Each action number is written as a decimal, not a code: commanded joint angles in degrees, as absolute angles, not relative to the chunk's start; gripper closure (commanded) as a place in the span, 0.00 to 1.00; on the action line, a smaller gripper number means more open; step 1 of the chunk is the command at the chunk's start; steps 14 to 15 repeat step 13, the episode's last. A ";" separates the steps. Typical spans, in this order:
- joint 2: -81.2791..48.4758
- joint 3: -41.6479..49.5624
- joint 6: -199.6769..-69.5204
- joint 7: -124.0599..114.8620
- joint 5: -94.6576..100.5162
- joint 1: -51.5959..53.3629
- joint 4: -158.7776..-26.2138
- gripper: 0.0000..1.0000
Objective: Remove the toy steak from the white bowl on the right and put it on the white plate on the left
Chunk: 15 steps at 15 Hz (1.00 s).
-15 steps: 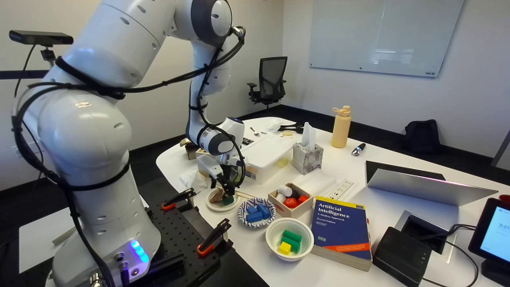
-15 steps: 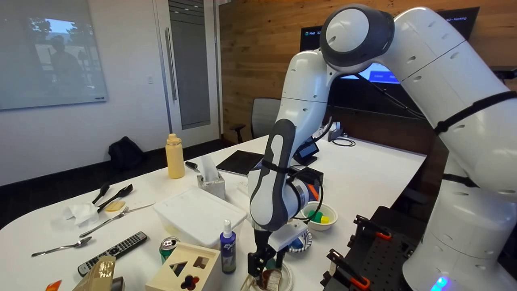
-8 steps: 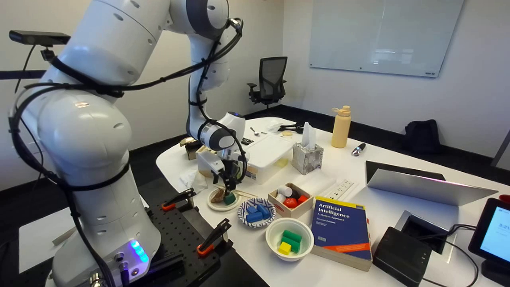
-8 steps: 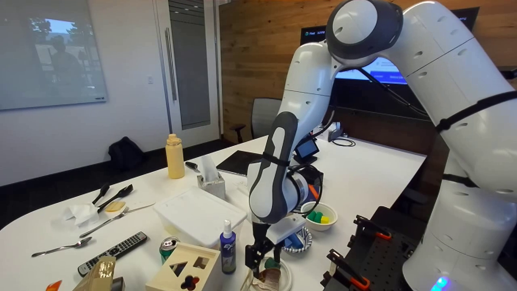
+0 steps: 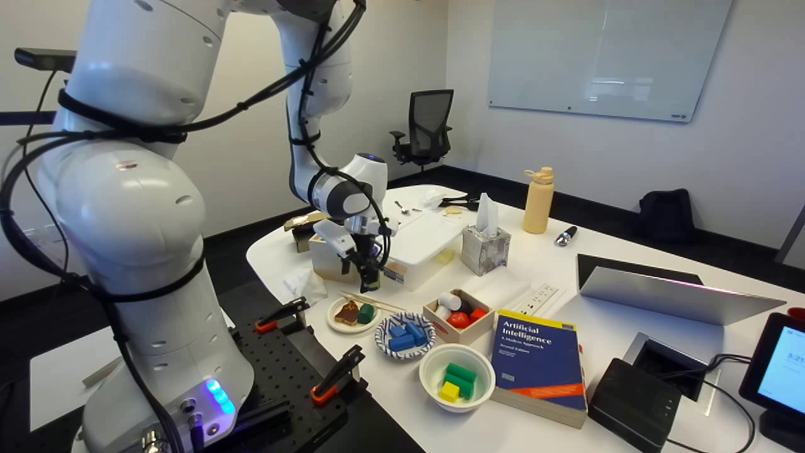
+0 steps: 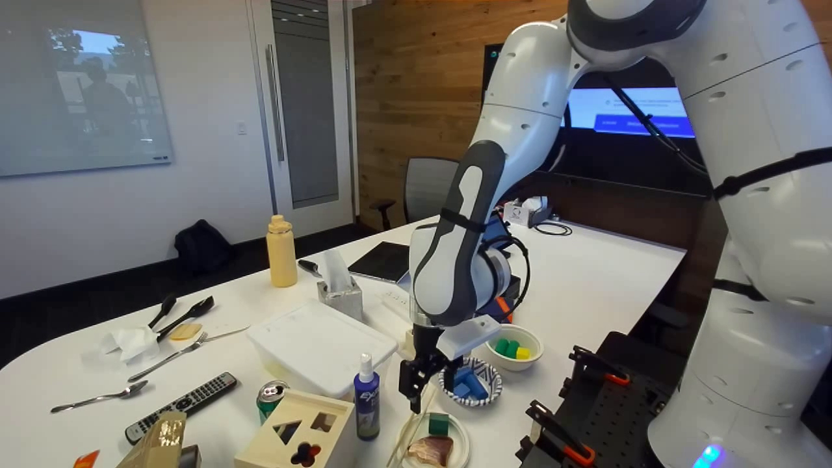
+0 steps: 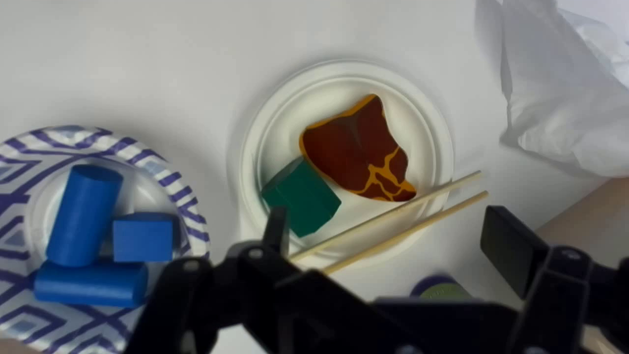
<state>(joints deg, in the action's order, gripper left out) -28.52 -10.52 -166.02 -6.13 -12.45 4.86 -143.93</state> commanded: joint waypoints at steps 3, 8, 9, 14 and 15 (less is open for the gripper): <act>-12.58 -12.16 -162.67 -6.95 -15.57 2.11 -152.73 0.00; -4.15 -10.60 -155.89 -5.76 -19.45 1.66 -154.77 0.00; -3.33 -9.99 -154.50 -5.60 -19.60 1.93 -154.77 0.00; -1.80 -8.12 -150.30 -5.50 -18.99 2.64 -154.59 0.00; -1.80 -8.12 -150.30 -5.50 -18.99 2.64 -154.59 0.00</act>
